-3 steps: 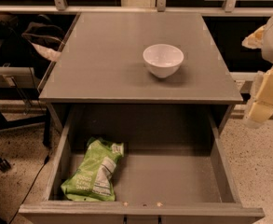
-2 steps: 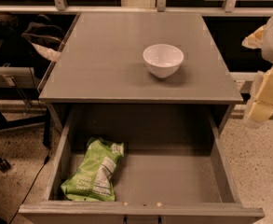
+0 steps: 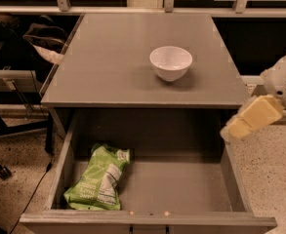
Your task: Pick green rice chip bag from top drawer and place on counter
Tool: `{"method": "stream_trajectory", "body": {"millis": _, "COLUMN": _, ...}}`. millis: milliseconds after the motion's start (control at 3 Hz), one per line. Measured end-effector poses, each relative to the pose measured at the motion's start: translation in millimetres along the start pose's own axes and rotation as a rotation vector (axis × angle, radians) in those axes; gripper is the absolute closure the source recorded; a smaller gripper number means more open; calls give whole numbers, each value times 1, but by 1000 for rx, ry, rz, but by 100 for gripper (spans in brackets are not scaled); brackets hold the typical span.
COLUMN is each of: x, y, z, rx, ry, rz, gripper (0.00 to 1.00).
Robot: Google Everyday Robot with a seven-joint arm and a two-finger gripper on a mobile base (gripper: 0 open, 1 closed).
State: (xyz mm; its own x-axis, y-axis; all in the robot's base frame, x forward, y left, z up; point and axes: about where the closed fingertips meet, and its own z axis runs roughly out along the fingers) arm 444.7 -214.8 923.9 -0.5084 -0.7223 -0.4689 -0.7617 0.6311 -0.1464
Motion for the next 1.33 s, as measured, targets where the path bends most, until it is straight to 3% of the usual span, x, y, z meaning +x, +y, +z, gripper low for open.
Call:
{"method": "stream_trajectory", "body": {"millis": 333, "x": -3, "y": -7, "z": 31, "rx": 21, "ry": -100, "rz": 238, "gripper": 0}}
{"method": "stream_trajectory", "body": {"millis": 667, "x": -39, "y": -41, "z": 52, "rx": 99, "ry": -244, "rz": 415, "gripper": 0}}
{"method": "stream_trajectory", "body": {"millis": 1000, "x": -39, "y": -40, "z": 52, "rx": 98, "ry": -242, "rz": 413, "gripper": 0}}
{"method": "stream_trajectory", "body": {"millis": 1333, "x": -33, "y": -26, "z": 75, "rx": 55, "ry": -263, "rz": 468, "gripper": 0}}
